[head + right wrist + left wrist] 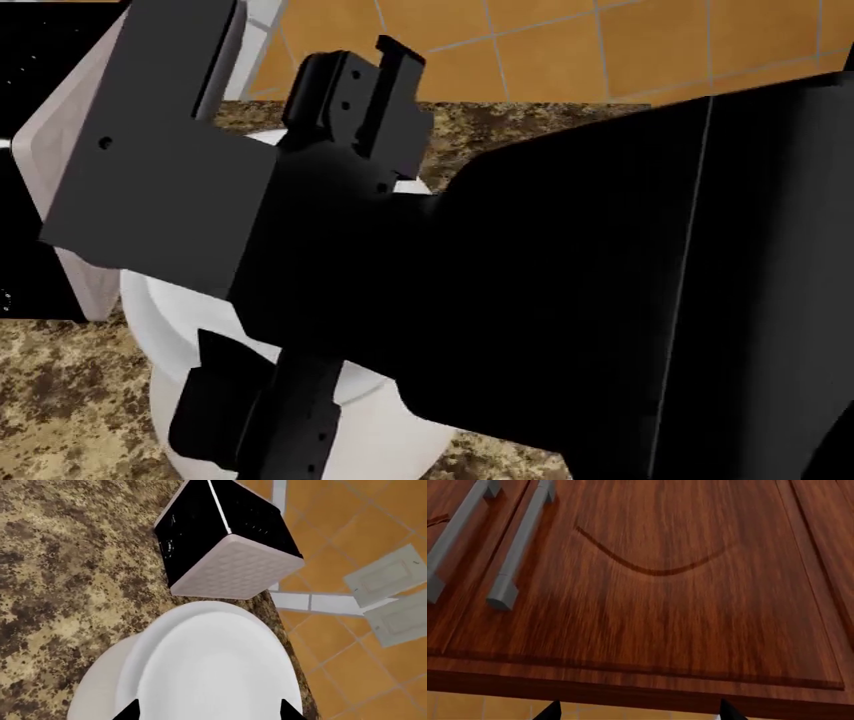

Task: Stack the bowls from largest to smallest.

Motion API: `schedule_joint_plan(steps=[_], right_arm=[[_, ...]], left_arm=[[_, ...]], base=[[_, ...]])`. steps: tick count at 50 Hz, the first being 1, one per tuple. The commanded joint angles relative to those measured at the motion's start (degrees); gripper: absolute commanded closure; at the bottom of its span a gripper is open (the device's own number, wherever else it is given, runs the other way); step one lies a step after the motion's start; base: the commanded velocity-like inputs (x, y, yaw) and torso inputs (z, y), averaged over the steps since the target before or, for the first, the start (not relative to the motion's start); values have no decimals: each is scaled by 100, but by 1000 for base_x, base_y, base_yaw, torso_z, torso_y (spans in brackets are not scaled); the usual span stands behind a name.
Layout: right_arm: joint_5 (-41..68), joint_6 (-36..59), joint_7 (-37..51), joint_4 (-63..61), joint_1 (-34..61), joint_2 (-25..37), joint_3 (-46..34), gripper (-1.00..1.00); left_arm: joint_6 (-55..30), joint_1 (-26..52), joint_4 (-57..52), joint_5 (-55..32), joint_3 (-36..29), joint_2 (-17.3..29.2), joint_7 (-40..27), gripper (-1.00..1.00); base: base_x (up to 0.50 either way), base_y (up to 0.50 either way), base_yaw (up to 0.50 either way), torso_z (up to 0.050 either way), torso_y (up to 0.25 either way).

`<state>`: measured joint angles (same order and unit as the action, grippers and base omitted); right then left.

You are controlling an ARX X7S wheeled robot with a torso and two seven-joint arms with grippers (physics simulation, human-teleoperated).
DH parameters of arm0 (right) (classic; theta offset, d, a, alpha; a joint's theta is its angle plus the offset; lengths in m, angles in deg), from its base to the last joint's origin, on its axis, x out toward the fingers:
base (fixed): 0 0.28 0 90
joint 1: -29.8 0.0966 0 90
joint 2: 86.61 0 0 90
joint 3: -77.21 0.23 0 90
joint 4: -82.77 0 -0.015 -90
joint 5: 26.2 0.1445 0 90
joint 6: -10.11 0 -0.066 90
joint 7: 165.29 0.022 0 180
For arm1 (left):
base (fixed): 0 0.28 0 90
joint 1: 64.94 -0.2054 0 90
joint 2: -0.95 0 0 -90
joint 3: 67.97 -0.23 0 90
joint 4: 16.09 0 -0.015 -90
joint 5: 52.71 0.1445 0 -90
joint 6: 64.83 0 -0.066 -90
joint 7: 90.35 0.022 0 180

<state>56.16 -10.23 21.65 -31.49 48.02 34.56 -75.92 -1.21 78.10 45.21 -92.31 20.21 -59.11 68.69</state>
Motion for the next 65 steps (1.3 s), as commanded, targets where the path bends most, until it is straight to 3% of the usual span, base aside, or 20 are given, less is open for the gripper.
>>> schedule_joint_plan(steps=[1, 25, 42, 52, 65], right_arm=[[986, 155, 849, -258, 266, 476, 414, -100], [1825, -142, 2221, -325, 598, 2187, 1095, -100], [1995, 30, 2739, -130, 1070, 2922, 1360, -100], [1840, -70, 2808, -58, 991, 3585, 1544, -100], [2011, 146, 3010, 30, 1298, 3940, 1727, -100]], left_arm=[[-33, 30, -36, -37, 2, 17, -31, -100], [-139, 33, -151, -148, 17, 99, -91, -100], [-244, -16, -408, -514, 216, 308, -18, -100], [-319, 6, -597, -713, 395, 540, 23, -100], [-528, 0, -916, -1086, 953, 1056, -133, -100]], base=[[0, 0, 0, 0, 0], [0, 0, 0, 0, 0], [0, 0, 0, 0, 0], [0, 0, 0, 0, 0], [0, 0, 0, 0, 0]])
